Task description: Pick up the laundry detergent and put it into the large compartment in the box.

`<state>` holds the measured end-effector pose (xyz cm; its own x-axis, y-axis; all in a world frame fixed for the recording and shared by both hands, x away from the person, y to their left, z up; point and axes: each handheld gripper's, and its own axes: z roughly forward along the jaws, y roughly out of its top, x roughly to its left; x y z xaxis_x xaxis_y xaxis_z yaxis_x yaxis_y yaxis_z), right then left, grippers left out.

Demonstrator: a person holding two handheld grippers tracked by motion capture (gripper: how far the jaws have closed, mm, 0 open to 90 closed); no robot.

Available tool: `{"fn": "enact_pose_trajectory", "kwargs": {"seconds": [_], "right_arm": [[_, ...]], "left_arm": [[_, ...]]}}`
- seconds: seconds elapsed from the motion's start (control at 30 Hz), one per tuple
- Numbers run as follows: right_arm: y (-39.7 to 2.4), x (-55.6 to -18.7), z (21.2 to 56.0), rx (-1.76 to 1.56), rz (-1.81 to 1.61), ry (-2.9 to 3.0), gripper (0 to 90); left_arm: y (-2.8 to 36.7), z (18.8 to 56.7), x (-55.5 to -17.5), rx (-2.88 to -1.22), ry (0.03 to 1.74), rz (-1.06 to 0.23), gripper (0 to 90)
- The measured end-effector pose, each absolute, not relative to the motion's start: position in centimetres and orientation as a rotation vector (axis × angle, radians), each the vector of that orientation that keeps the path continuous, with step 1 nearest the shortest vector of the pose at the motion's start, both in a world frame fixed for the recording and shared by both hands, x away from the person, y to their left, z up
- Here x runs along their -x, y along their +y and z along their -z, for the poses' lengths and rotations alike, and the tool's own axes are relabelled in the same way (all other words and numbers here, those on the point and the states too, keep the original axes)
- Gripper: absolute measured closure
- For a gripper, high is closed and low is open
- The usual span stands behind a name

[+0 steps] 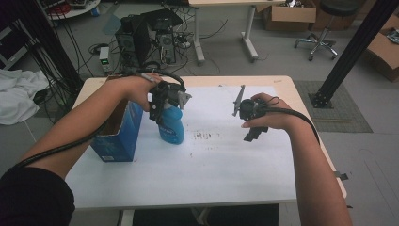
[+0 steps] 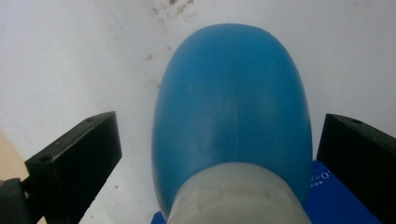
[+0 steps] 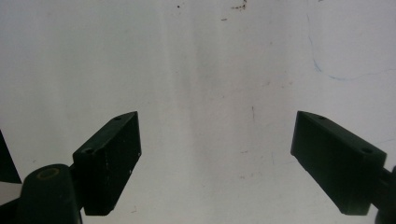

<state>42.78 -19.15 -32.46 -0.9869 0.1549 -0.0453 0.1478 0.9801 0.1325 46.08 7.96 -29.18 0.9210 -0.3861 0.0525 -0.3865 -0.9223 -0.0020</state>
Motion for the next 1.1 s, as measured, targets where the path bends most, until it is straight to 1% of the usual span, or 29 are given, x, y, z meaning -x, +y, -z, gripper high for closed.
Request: {"fn": "enact_pose_trajectory", "kwargs": {"seconds": [0.27, 0.4, 0.57, 0.8, 1.1], "right_arm": [[-19.02, -42.77, 32.5, -0.228, -0.186, 3.07, 16.3], [-18.95, -42.78, 32.53, -0.223, -0.202, 3.066, 16.3], [-19.01, -42.86, 32.5, -0.233, -0.187, 3.064, 16.3], [-19.1, -43.04, 32.8, -0.242, -0.202, 3.067, 16.4], [-19.08, -43.19, 32.97, -0.243, -0.213, 3.067, 16.3]], "left_arm": [[7.94, 29.53, -46.01, -3.076, -0.63, -0.093, 3.9], [8.06, 29.5, -46.1, -3.083, -0.639, -0.11, 8.7], [8.18, 29.33, -46.11, -3.066, -0.64, -0.091, 15.5], [8.05, 29.37, -46.18, -3.081, -0.65, -0.101, 16.1], [8.04, 29.48, -46.23, -3.086, -0.649, -0.108, 20.1]]}}
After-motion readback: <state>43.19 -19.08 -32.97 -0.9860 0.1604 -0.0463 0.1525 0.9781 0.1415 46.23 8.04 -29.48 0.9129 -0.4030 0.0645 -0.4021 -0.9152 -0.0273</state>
